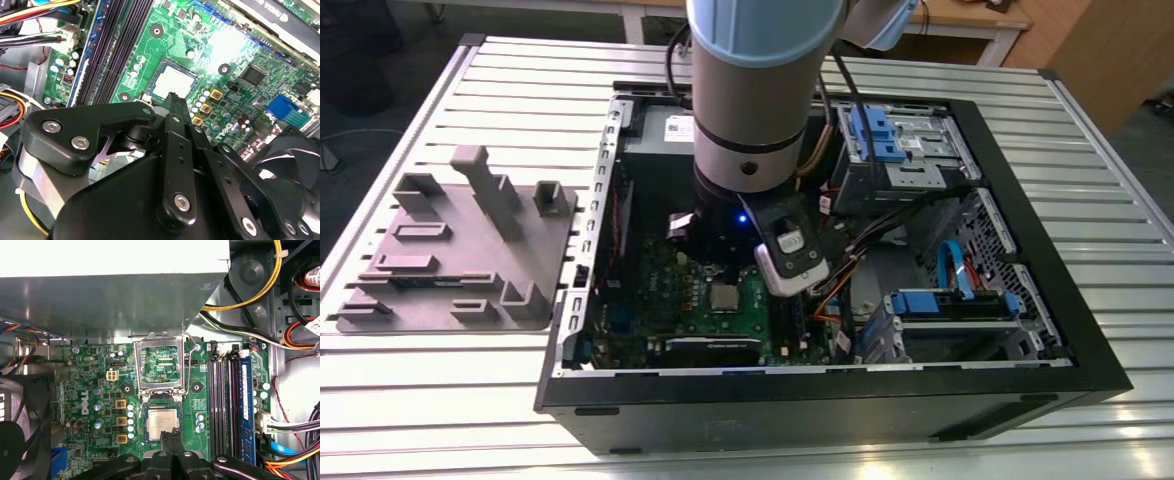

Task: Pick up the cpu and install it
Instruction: 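Close the cpu cover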

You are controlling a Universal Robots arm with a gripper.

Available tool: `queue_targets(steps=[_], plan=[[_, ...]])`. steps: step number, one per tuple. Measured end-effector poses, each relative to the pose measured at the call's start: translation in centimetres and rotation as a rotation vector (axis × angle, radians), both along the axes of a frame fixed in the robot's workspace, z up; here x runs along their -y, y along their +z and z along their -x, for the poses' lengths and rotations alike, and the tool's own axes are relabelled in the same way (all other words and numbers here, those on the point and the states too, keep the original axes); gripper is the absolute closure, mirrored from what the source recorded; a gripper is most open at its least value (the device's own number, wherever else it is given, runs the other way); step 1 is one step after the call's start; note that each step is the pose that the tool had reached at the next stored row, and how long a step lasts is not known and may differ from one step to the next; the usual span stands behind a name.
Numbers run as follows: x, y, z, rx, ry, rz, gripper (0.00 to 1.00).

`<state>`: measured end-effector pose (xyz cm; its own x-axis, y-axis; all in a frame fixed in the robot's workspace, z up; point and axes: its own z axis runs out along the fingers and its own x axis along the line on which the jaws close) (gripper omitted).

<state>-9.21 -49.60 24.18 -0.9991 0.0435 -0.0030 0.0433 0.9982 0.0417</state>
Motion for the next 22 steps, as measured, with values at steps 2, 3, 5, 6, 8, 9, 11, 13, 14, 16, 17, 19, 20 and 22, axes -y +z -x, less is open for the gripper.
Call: queue_targets(steps=[2,3,5,6,8,9,11,13,14,16,17,19,20,22], plan=[[-0.06,-0.03,-0.10,0.0000,0.000,-0.0002,0.90],[-0.08,-0.05,-0.15,0.0000,0.000,-0.0003,0.90],[-0.10,-0.07,-0.31,-0.0001,0.000,-0.0002,0.90],[-0.14,-0.08,-0.39,-0.0001,0.000,-0.0001,0.90],[-0.25,-0.12,-0.54,0.0000,0.000,-0.0002,0.90],[-0.32,-0.14,-0.61,0.0000,0.000,-0.0003,0.90],[-0.49,-0.17,-0.77,-0.0001,0.000,-0.0002,0.90],[-0.65,-0.23,-1.09,0.0000,0.000,-0.0002,0.90],[-0.70,-0.27,-1.29,-0.0001,0.001,-0.0002,0.90],[-0.78,-0.35,-1.58,0.0000,0.004,-0.0003,0.90],[-0.80,-0.39,-1.66,0.0000,0.008,-0.0003,0.90],[-0.81,-0.45,-1.72,0.0000,0.020,-0.0004,0.90],[-0.81,-0.47,-1.73,0.0002,0.027,-0.0011,0.90],[-0.81,-0.48,-1.74,0.0005,0.038,-0.0017,0.90]])
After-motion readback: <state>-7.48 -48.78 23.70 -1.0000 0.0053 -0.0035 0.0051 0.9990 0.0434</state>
